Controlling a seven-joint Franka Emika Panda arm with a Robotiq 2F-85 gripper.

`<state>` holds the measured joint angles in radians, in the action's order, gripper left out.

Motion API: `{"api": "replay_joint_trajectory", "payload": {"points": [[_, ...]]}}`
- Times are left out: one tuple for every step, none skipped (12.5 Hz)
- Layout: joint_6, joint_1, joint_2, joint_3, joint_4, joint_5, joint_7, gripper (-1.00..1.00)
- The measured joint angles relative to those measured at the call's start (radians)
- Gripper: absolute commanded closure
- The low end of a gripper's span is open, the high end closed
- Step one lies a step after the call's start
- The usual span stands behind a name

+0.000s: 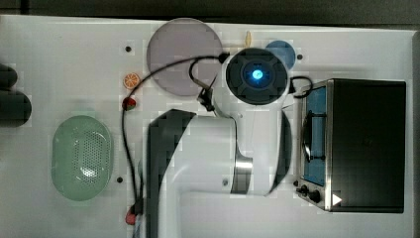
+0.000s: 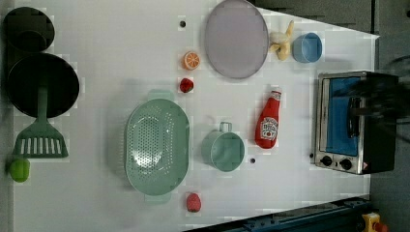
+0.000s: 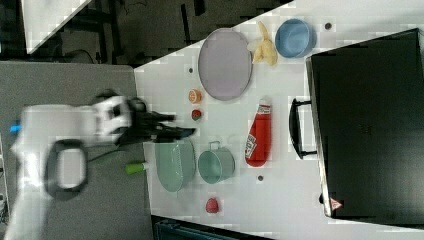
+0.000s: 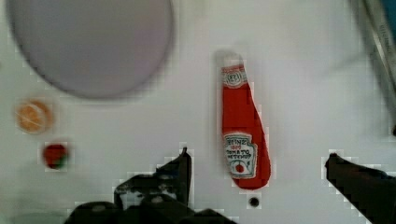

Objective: Pick ketchup from strainer and place it on the table

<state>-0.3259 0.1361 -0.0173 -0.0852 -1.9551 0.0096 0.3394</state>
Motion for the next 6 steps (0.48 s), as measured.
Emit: {"api": "replay_joint_trajectory", "payload": {"points": [[0.047,-0.001,-0.015,-0.002,0.075,0.006,-0.022,-1.00],[0.083,0.001,-0.023,-0.008,0.139,0.007,-0.040,-1.00],[0.131,0.000,-0.025,-0.008,0.196,0.005,-0.060,-1.00],[0.162,-0.003,-0.029,-0.002,0.229,0.001,-0.074,-1.00],[0.175,-0.004,-0.036,0.005,0.239,0.003,-0.082,-1.00],[0.186,-0.001,-0.038,0.008,0.248,0.005,-0.092,-1.00]]}}
